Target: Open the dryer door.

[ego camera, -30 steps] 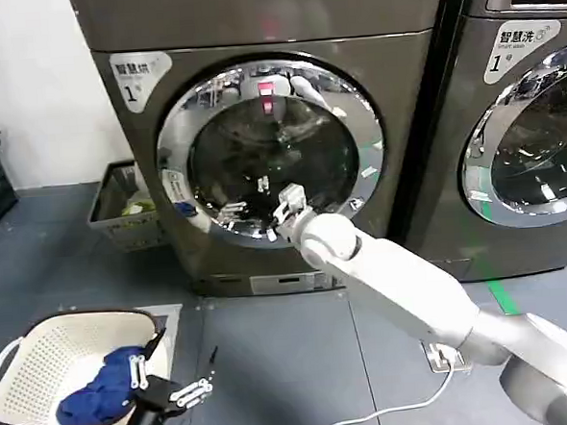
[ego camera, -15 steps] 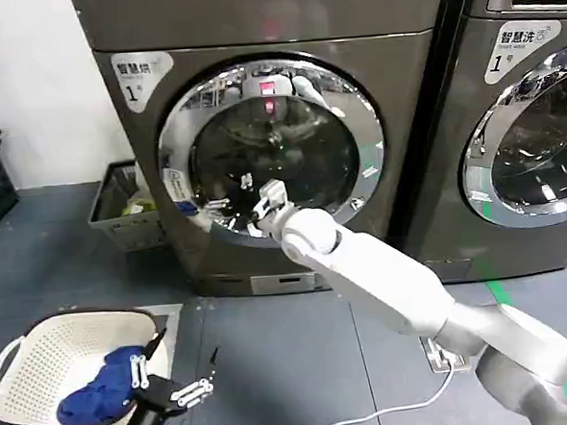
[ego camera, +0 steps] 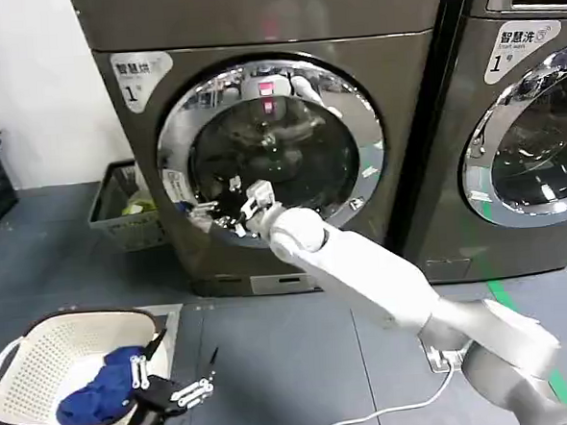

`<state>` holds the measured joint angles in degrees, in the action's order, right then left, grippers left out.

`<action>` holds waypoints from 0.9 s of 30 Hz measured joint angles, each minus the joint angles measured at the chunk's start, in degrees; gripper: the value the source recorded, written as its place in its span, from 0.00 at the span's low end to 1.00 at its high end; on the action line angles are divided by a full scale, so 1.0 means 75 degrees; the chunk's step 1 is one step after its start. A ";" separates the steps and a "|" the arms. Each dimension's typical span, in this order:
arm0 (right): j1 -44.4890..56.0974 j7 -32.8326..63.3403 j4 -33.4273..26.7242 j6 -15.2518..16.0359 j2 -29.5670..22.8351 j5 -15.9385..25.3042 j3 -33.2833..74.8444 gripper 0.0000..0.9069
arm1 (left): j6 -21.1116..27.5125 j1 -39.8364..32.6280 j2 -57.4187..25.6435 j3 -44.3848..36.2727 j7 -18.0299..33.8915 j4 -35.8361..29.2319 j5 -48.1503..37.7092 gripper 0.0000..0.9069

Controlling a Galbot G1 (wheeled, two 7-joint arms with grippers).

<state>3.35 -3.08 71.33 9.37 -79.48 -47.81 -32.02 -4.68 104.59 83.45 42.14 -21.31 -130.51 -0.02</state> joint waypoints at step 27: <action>-0.0375 -0.1548 -0.1675 -0.0291 -0.0625 0.0241 0.0009 1.00 | -0.0005 0.0058 0.0005 0.0010 0.0000 -0.0060 -0.0016 1.00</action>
<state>0.54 -14.70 58.77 7.18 -84.17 -46.00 -31.96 -4.71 105.03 83.49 42.22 -21.31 -130.96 -0.15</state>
